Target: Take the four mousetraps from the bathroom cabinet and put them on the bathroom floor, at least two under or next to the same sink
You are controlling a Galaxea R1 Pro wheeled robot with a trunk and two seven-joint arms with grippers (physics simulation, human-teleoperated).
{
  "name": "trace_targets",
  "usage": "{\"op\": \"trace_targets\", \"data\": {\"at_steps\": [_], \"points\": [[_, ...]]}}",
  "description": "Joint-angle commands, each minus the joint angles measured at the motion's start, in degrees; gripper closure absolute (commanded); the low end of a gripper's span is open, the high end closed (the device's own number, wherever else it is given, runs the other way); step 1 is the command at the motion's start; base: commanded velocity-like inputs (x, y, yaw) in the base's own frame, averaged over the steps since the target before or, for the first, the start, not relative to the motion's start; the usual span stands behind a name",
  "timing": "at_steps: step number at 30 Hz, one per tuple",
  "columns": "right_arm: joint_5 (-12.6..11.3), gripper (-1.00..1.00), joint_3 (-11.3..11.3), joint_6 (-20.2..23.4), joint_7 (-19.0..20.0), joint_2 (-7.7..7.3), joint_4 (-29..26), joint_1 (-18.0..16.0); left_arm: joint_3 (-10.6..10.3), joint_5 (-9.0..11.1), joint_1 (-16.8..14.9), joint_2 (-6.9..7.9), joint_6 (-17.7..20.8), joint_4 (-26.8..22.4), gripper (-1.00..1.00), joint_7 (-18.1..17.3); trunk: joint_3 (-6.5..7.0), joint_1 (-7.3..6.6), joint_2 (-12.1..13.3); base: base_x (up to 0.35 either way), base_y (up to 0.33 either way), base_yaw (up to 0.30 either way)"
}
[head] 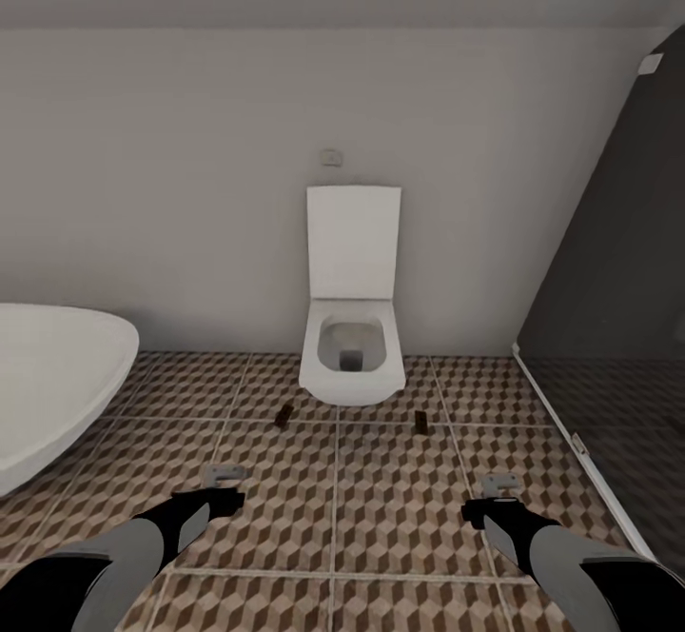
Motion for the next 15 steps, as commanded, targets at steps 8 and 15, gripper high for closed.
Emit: {"op": "trace_targets", "data": {"at_steps": [8,15], "points": [[0.1,-1.0,0.3,0.2,-0.1,-0.07,0.1,-0.1,-0.4,0.6,0.0,0.02,0.2,0.0,-1.0,0.1,1.4,-1.77,3.2,0.0,0.0,0.0],[0.0,-1.0,0.3,0.1,-0.1,-0.11,0.1,-0.1,-0.4,0.6,0.0,0.02,0.2,0.0,-1.0,0.1,2.65,-3.31,6.0,0.0,0.0,0.0]]}}
